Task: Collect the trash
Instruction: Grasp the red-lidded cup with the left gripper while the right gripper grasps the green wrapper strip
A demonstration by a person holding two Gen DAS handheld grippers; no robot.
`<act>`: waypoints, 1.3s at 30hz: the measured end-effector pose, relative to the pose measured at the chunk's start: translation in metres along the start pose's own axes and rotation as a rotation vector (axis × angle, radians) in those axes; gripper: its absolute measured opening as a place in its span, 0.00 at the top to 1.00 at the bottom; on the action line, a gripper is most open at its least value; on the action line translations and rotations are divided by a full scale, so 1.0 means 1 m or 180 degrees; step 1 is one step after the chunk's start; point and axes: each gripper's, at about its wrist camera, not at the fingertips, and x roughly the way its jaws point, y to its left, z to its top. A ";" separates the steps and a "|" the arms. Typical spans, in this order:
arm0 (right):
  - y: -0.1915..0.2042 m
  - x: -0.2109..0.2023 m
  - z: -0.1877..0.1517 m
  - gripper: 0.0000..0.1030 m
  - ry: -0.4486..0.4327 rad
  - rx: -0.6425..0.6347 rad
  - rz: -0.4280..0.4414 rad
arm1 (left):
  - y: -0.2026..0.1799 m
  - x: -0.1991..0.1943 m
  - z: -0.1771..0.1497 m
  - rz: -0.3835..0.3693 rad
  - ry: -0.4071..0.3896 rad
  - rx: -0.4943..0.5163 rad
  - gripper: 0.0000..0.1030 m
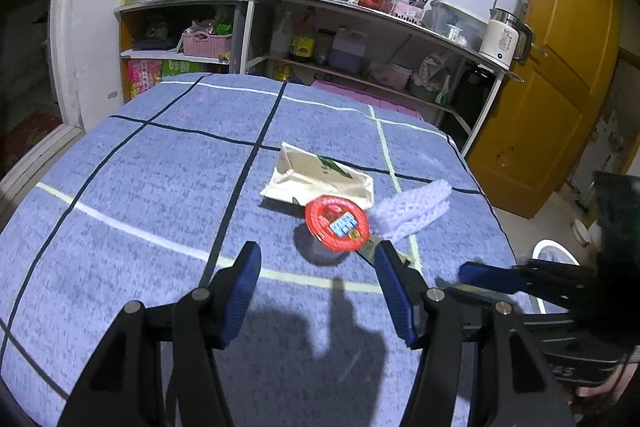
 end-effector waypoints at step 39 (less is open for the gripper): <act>-0.031 -0.004 -0.033 0.84 0.0017 0.0399 0.0124 | -0.019 0.055 0.013 -0.0002 0.0191 0.0228 0.55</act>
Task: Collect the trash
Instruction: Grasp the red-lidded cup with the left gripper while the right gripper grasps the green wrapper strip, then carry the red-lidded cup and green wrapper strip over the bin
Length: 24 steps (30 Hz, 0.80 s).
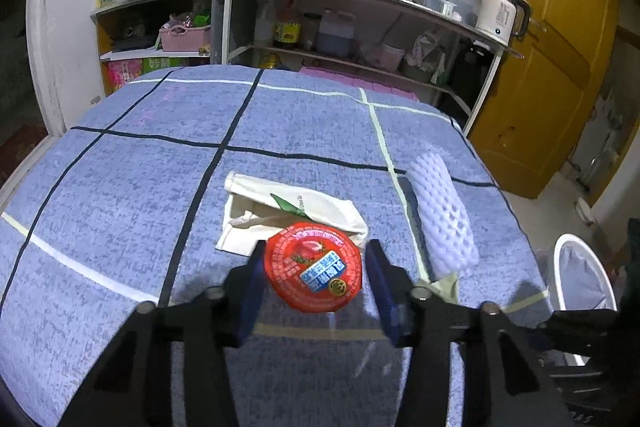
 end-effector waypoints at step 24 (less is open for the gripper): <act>0.006 -0.082 -0.021 0.84 -0.0499 0.0062 -0.0192 | -0.045 -0.085 -0.025 -0.0232 -0.0229 0.0064 0.55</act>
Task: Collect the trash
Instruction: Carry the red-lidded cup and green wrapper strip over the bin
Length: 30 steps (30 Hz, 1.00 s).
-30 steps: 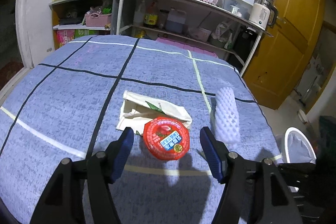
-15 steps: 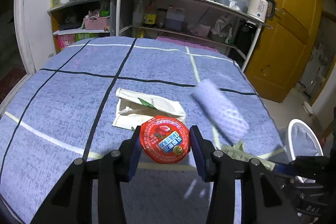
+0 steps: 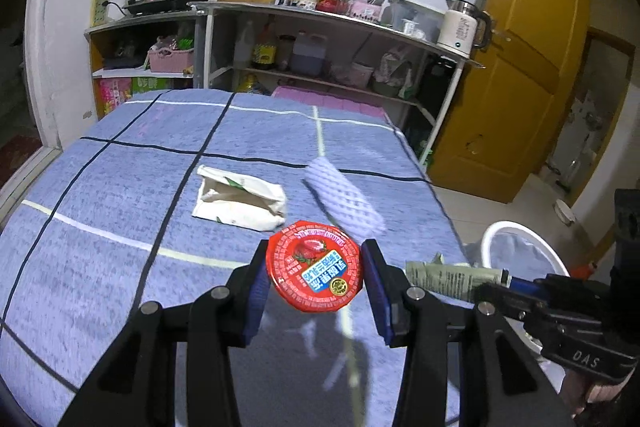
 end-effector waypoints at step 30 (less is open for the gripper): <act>-0.034 -0.096 -0.037 0.84 -0.0400 0.0277 -0.0367 | -0.101 -0.032 -0.018 -0.0473 0.0031 0.0407 0.55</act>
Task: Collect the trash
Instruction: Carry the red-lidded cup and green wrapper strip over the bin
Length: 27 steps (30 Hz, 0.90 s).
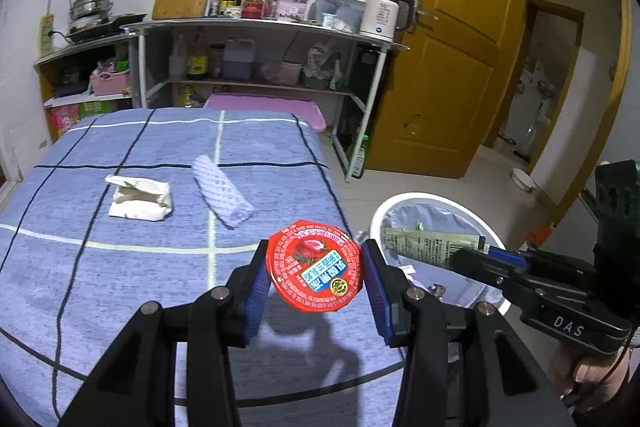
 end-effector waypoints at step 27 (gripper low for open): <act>-0.086 -0.027 -0.027 0.84 0.0081 0.0496 -0.0486 | -0.082 0.057 0.001 -0.0496 0.0330 0.0359 0.55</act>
